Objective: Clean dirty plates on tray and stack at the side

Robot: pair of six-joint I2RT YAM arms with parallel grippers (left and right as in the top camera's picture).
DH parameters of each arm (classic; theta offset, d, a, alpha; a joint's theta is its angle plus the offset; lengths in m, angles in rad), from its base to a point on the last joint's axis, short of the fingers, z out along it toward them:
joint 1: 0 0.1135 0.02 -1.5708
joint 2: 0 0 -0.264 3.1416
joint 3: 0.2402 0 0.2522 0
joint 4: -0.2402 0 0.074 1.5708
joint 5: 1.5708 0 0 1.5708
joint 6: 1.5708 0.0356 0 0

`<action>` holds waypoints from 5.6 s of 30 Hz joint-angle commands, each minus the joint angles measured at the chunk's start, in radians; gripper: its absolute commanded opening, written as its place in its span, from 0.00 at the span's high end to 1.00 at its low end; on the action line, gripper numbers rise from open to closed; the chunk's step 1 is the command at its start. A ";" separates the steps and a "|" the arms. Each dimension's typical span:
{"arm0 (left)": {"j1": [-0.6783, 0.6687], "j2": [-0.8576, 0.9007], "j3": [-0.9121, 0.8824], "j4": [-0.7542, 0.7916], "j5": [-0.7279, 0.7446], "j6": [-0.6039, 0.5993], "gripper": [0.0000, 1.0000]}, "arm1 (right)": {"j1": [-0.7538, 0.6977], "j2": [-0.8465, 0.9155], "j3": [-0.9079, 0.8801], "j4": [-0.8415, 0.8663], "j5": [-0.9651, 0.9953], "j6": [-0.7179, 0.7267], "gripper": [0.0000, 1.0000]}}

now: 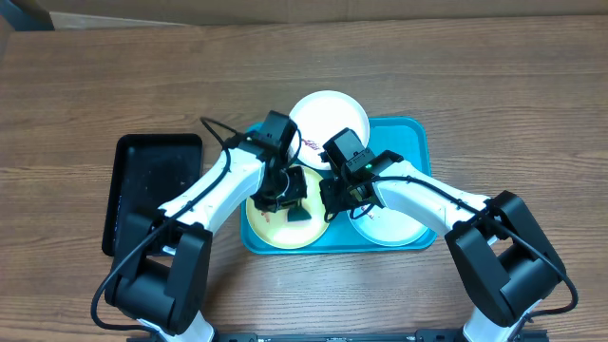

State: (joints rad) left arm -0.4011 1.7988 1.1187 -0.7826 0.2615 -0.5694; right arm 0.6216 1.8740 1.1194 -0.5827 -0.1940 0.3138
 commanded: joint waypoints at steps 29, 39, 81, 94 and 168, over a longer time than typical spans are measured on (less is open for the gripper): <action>0.126 0.011 0.113 -0.248 -0.614 -0.070 0.96 | -0.005 0.002 -0.006 0.003 0.013 -0.003 0.91; 0.120 0.012 0.238 -0.266 -0.050 0.070 0.96 | -0.005 0.002 -0.006 0.003 0.013 -0.003 0.91; 0.093 0.011 0.214 -0.357 -0.598 -0.149 0.96 | -0.005 0.002 -0.006 0.003 0.014 -0.006 0.92; 0.063 0.012 0.101 -0.049 0.166 0.140 0.96 | -0.005 0.002 -0.006 0.005 0.013 -0.006 0.92; 0.075 0.011 0.043 -0.290 -0.766 -0.214 0.96 | -0.005 0.002 -0.005 -0.001 0.013 -0.006 0.96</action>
State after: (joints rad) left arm -0.3527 1.7874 1.1042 -0.9871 -0.2276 -0.6785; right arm 0.6243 1.8740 1.1210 -0.5587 -0.2260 0.3183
